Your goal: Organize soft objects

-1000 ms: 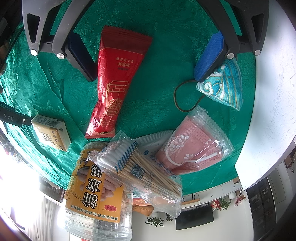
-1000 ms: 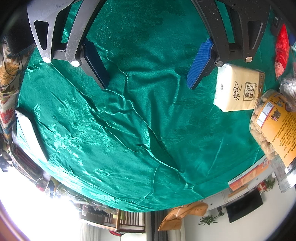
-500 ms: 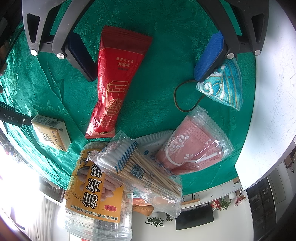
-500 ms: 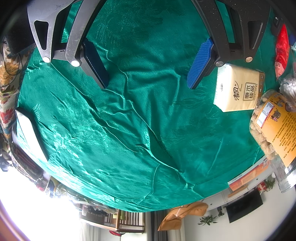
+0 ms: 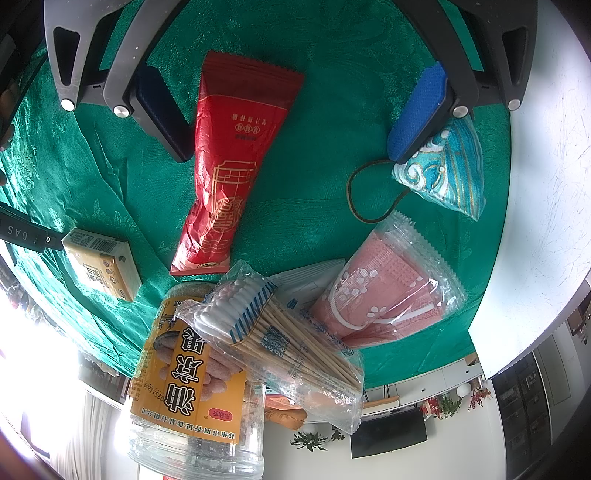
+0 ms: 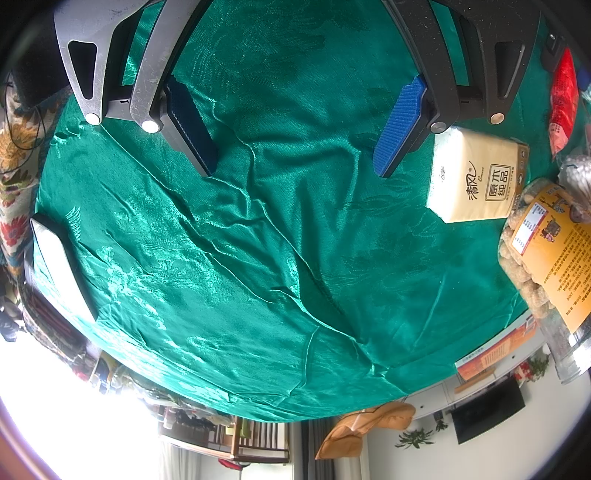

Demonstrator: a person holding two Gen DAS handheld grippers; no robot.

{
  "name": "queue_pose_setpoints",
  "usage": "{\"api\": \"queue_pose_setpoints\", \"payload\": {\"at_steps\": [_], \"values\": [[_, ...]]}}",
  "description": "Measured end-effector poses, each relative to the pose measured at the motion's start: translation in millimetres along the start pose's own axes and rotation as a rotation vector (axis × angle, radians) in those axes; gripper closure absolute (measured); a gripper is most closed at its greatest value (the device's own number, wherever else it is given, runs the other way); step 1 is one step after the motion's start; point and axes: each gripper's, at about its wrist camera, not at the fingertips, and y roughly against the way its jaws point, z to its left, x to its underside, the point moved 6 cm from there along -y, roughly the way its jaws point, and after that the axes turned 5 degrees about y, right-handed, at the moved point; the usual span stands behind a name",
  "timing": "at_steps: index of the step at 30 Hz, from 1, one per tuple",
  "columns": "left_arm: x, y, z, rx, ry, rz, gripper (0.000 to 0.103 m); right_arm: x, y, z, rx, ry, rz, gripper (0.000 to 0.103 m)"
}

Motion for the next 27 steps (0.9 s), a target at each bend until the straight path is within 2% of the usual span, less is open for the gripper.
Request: {"api": "queue_pose_setpoints", "payload": {"at_steps": [23, 27], "values": [[1, 1, 3, -0.001, -0.001, 0.002, 0.000, 0, 0, 0, 0.001, 0.002, -0.001, 0.014], [8, 10, 5, -0.018, -0.019, 0.090, 0.000, 0, 0, 0, 0.001, 0.002, -0.001, 0.014]]}}
